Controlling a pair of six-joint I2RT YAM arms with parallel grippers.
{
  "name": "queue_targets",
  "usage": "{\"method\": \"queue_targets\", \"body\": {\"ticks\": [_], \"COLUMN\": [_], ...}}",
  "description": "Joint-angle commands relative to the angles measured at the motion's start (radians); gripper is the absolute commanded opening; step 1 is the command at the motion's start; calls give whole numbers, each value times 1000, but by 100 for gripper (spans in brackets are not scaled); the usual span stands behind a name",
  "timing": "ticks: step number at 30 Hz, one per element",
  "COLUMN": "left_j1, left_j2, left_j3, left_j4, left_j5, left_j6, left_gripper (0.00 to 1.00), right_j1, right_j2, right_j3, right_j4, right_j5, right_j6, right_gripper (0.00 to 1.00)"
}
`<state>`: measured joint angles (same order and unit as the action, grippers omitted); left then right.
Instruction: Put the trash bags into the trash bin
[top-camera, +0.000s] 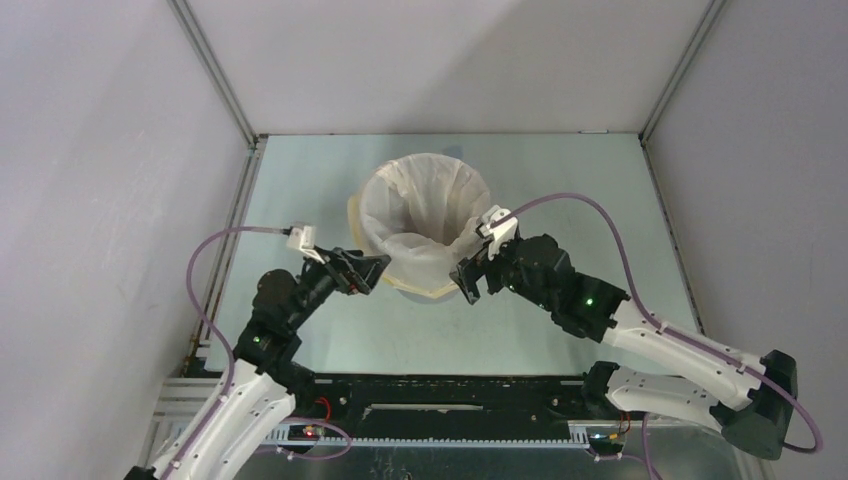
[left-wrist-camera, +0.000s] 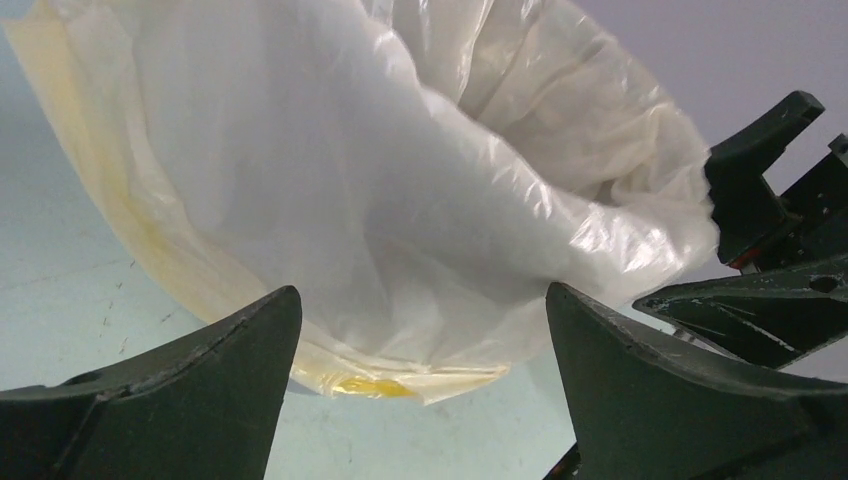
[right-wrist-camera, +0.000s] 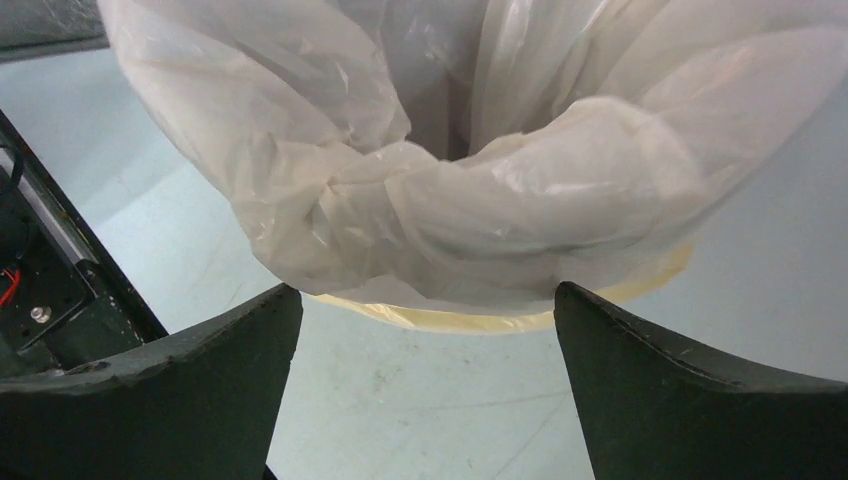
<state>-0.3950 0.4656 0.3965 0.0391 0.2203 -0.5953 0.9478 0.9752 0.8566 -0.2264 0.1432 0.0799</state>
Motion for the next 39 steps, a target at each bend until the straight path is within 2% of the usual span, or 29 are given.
{"method": "queue_targets", "body": {"ticks": [1,8,15,17,19,23,27,31,33,35,37,39], "left_j1": [-46,-56,-56,-56,-56,-56,-56,-53,-50,-42,-37,-30], "left_j2": [39,253,463,528,557,484,308,113,46,13,14,39], "left_j3": [-34,-19,67,112,164,187,151,71,36,19,22,36], "left_j4": [137,256,374,380,320,195,70,-31,-86,-101,-101,-90], "left_j5": [-88,-60,-23,1,2,-90,-207,-394,-482,-540,-598,-659], "left_j6": [72,76,70,69,89,133,137,116,103,109,136,159], "left_gripper": [100,100,100,100,100,100,100,100,100,100,100,100], "right_j1": [0,-66,-227,-279,-301,-305,-312,-318,-327,-344,-360,-383], "right_j2": [-19,77,154,166,139,34,-72,-192,-230,-244,-272,-305], "right_j3": [-93,-103,-99,-68,-44,-70,-120,-192,-223,-257,-322,-385], "right_j4": [317,417,542,514,434,343,279,256,249,275,359,456], "right_j5": [-11,38,-90,-103,-64,-16,41,120,224,360,451,443], "right_j6": [60,94,121,147,162,121,118,134,157,139,48,-60], "right_gripper": [100,98,98,97,96,97,97,98,99,99,100,100]}}
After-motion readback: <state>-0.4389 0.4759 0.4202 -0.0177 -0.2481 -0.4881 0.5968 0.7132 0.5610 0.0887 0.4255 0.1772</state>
